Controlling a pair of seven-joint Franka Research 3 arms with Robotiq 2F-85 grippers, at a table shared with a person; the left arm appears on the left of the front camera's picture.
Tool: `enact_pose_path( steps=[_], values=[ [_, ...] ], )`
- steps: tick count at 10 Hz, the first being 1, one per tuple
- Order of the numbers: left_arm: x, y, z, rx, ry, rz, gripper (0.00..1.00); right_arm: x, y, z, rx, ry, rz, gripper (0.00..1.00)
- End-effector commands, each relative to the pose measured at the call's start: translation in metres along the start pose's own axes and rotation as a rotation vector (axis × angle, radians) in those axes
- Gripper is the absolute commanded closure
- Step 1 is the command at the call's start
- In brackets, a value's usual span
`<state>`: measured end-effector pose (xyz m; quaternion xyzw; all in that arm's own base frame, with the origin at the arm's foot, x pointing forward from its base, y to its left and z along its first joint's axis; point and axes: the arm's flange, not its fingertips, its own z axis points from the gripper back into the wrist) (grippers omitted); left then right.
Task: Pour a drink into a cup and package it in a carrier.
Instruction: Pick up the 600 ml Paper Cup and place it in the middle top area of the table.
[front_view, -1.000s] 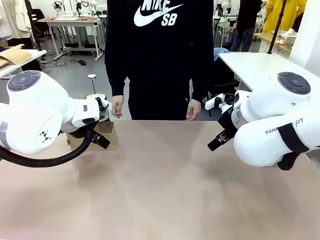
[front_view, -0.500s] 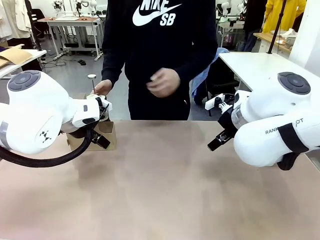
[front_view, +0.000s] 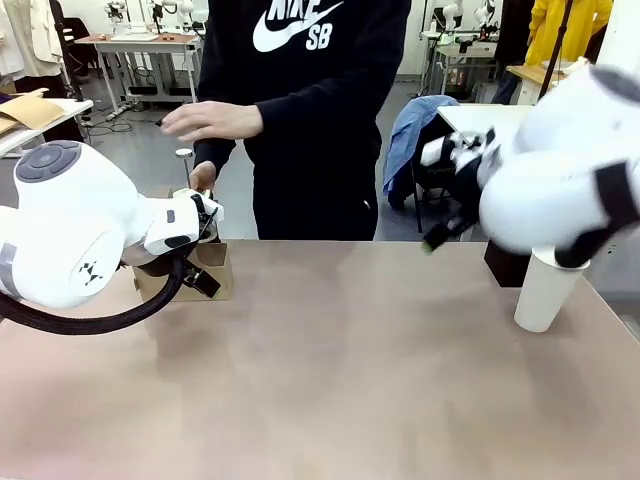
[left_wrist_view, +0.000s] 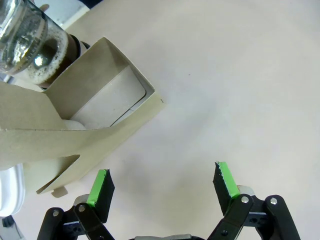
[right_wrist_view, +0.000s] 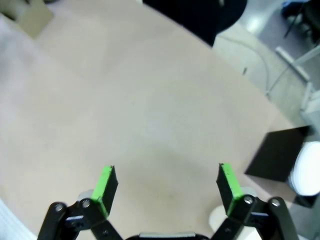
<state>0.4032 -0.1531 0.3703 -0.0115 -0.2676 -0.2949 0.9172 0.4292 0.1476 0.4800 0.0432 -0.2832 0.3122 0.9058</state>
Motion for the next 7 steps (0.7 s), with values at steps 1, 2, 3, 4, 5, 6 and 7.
enact_pose_path(
  steps=[1, 2, 3, 4, 5, 6, 7],
  values=[
    [0.000, 0.001, 0.000, 0.000, 0.000, 0.002, 0.00, 0.029, -0.055, 0.044, 0.105, 0.031, 0.046, 0.00],
    [0.000, 0.001, 0.000, 0.000, 0.000, 0.002, 0.00, 0.032, -0.088, 0.066, 0.162, 0.016, 0.083, 0.00],
    [0.000, 0.001, 0.000, 0.000, 0.000, 0.002, 0.00, 0.016, -0.136, 0.084, 0.224, 0.007, 0.164, 0.00],
    [0.000, 0.001, 0.000, 0.000, 0.000, 0.002, 0.00, -0.012, -0.175, 0.090, 0.288, -0.060, 0.229, 0.00],
    [0.000, 0.001, 0.000, 0.000, 0.000, 0.002, 0.00, -0.047, -0.211, 0.092, 0.346, -0.139, 0.257, 0.00],
    [0.000, 0.001, 0.000, 0.000, 0.000, 0.002, 0.00, -0.083, -0.240, 0.081, 0.395, -0.225, 0.267, 0.00],
    [0.000, 0.001, 0.000, 0.000, 0.000, 0.002, 0.00, -0.119, -0.261, 0.063, 0.449, -0.310, 0.264, 0.00]
  ],
)
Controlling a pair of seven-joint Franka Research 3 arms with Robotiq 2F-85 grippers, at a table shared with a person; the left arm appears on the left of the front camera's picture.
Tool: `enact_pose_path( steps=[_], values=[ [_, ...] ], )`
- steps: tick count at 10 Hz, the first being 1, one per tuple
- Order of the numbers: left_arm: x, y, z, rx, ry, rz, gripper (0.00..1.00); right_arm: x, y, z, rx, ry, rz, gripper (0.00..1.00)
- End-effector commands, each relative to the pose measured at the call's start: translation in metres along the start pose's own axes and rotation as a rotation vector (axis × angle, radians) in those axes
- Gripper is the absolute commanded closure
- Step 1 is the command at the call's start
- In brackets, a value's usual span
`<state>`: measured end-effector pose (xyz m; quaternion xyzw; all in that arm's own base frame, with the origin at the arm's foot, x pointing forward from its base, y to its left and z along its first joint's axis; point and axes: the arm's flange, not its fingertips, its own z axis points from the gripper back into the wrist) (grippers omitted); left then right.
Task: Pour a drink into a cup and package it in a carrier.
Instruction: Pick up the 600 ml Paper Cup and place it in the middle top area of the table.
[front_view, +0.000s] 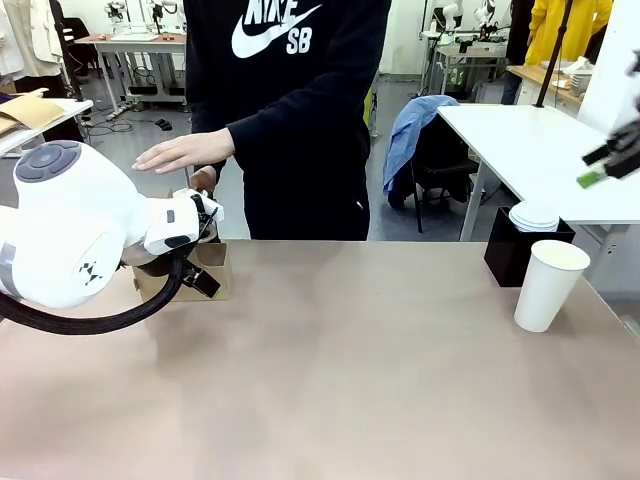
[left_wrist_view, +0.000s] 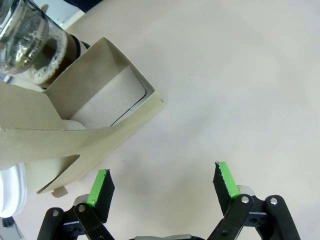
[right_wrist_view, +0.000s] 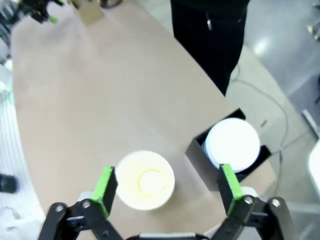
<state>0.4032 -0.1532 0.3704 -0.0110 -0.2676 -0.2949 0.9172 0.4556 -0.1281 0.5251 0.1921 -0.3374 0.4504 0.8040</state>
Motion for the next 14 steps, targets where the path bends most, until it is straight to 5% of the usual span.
enact_pose_path(
  steps=[1, 4, 5, 8, 14],
  values=[
    [0.000, 0.001, 0.000, -0.001, 0.000, 0.002, 0.00, -0.068, -0.034, -0.031, 0.126, -0.172, 0.023, 0.00],
    [0.000, 0.001, 0.000, -0.001, 0.000, 0.002, 0.00, -0.143, -0.039, -0.052, 0.137, -0.430, 0.012, 0.00],
    [0.000, 0.001, 0.000, -0.001, 0.000, 0.002, 0.00, -0.119, -0.018, -0.028, 0.064, -0.303, 0.012, 0.00],
    [0.000, 0.001, 0.000, -0.001, 0.000, 0.002, 0.00, -0.119, -0.018, -0.028, 0.064, -0.303, 0.012, 0.00],
    [0.000, 0.001, 0.000, -0.001, 0.000, 0.002, 0.00, -0.215, -0.043, -0.062, 0.163, -0.629, 0.118, 0.00]
  ],
)
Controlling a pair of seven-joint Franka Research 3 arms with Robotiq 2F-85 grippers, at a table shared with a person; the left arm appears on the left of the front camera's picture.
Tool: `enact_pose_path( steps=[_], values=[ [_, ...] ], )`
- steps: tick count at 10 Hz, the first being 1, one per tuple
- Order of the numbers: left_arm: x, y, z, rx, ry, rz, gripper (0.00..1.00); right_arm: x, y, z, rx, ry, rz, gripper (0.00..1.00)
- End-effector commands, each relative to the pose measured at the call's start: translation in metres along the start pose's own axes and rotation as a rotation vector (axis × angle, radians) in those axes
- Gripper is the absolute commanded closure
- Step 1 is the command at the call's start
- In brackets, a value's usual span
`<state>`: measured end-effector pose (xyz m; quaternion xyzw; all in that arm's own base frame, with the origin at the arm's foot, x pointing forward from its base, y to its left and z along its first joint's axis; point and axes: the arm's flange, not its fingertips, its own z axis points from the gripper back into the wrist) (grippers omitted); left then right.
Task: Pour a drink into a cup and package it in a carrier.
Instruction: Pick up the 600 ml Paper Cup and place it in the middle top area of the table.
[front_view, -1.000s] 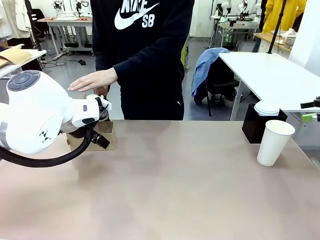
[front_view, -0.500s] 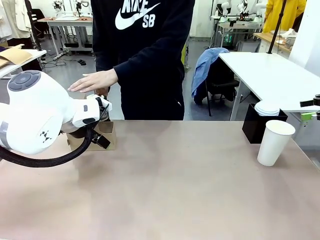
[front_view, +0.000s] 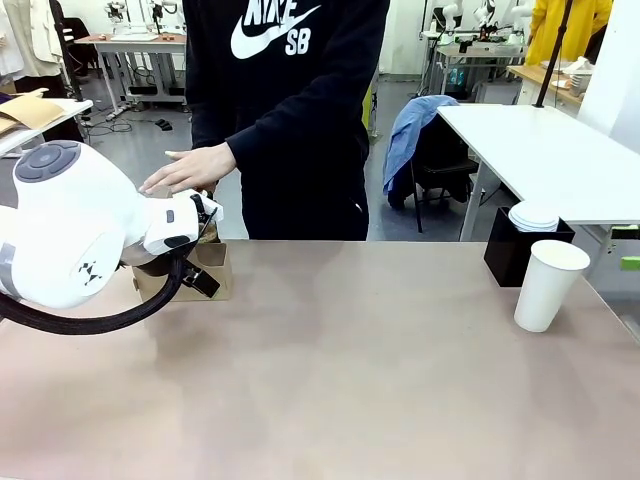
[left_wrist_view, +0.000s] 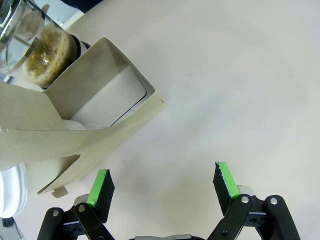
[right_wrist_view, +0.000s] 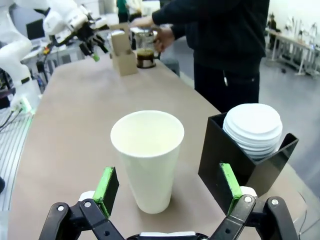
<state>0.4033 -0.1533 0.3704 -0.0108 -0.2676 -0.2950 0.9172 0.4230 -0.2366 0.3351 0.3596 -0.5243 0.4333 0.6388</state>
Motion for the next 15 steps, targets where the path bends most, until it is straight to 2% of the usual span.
enact_pose_path(
  steps=[1, 4, 7, 15],
  values=[
    [0.000, 0.001, 0.000, -0.001, 0.000, 0.002, 0.00, -0.020, -0.013, -0.012, 0.005, -0.034, 0.068, 0.00],
    [0.000, 0.001, 0.000, -0.001, 0.000, 0.002, 0.00, -0.053, -0.014, -0.037, -0.027, -0.106, 0.013, 0.00],
    [0.000, 0.001, 0.000, -0.001, 0.000, 0.002, 0.00, -0.072, -0.007, -0.056, 0.023, -0.117, 0.001, 0.00],
    [0.000, 0.001, 0.000, -0.001, 0.000, 0.002, 0.00, -0.077, 0.003, -0.089, 0.162, -0.136, -0.028, 0.00]
  ],
)
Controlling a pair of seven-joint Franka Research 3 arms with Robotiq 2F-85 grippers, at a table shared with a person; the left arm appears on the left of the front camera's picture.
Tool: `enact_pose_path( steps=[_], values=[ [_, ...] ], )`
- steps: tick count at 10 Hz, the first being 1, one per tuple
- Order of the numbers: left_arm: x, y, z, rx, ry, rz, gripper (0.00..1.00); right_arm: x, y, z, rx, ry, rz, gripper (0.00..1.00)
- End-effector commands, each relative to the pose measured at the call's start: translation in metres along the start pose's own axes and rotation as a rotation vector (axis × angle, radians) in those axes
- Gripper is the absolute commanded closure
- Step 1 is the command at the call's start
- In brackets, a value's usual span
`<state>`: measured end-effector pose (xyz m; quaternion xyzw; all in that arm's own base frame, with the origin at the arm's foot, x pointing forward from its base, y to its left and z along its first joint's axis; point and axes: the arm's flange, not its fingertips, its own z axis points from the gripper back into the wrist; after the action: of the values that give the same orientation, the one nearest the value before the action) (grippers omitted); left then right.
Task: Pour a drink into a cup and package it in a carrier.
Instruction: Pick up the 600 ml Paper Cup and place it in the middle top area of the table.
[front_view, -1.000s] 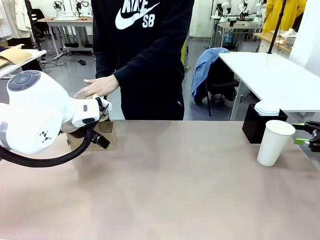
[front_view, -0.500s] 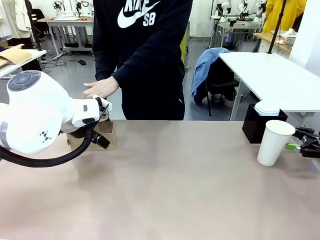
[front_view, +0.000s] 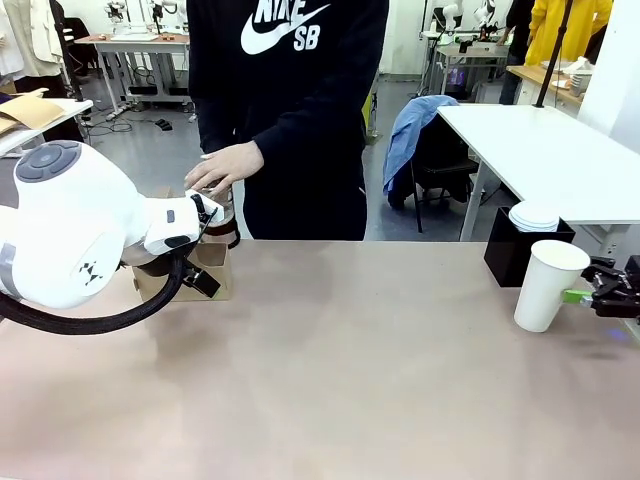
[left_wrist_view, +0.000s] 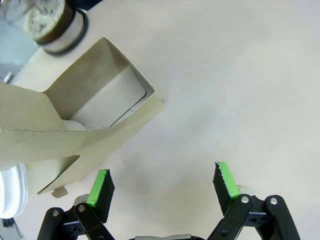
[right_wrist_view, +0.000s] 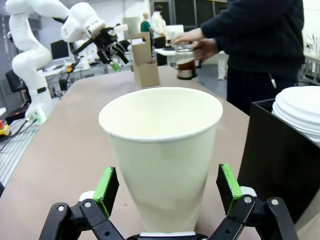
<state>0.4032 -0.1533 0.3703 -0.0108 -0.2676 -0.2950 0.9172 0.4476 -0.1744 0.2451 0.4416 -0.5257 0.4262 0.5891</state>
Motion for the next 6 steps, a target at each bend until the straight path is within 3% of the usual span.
enact_pose_path(
  steps=[1, 6],
  values=[
    [0.000, 0.001, 0.000, -0.001, 0.000, 0.002, 0.00, -0.004, 0.001, -0.013, 0.040, 0.001, 0.016, 0.00],
    [0.000, 0.001, 0.000, -0.001, 0.000, 0.002, 0.00, -0.009, -0.002, -0.034, 0.088, -0.033, -0.012, 0.00]
  ],
)
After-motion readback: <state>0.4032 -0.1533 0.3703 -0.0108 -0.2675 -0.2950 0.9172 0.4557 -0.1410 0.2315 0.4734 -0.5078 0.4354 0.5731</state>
